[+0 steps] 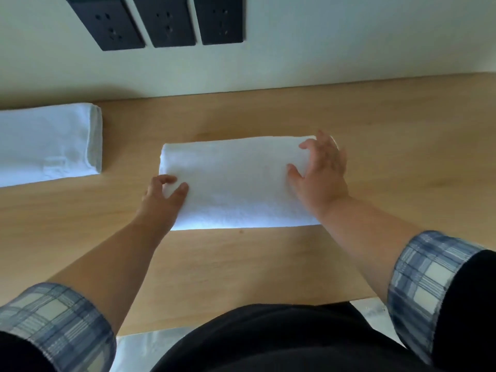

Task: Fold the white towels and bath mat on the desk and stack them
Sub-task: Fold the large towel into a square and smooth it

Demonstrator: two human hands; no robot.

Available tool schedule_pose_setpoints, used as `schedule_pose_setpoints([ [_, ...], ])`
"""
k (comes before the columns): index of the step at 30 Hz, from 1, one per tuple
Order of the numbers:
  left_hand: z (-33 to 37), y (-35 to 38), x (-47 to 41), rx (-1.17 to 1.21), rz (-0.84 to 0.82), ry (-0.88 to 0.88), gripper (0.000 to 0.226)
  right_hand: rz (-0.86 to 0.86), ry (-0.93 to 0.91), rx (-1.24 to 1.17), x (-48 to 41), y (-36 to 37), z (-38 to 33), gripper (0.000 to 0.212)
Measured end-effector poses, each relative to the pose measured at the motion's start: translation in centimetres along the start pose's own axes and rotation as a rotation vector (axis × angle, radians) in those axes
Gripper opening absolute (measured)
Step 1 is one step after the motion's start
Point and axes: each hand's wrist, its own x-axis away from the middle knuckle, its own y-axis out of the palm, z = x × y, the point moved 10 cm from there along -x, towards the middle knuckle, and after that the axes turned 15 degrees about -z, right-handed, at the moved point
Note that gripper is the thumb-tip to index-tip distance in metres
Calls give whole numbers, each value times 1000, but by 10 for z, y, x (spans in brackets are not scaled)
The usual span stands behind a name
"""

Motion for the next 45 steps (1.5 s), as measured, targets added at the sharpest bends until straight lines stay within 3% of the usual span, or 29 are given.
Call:
schedule_pose_setpoints([
  [2, 0, 5, -2, 87, -72, 3, 18, 22, 169, -103, 17, -11, 42, 41],
  [5, -1, 5, -8, 135, -117, -41, 16, -267, 364, -418, 31, 12, 93, 39],
  [9, -12, 8, -17, 282, -145, -130, 22, -480, 380, -489, 27, 28, 104, 39],
  [14, -19, 12, -14, 337, -199, -281, 29, -534, 358, -483, 17, 34, 107, 31],
  [17, -18, 16, -4, 384, -245, -355, 33, -548, 393, -683, 15, 36, 105, 37],
  [20, -17, 19, 4, 418, -273, -341, 43, -545, 456, -901, 17, 36, 103, 17],
  [25, -20, 8, 24, 467, -209, -221, 12, -523, 443, -1099, 38, 39, 82, 24],
  [31, -39, -56, 49, 443, -178, -85, 20, -550, 450, -1016, 58, 51, 18, 22],
  [38, -134, -171, 79, 500, -257, -132, 26, -536, 455, -1085, 91, 110, -113, 32],
  [45, -205, -313, 106, 493, -137, -49, 28, -606, 381, -1107, 96, 157, -259, 31],
])
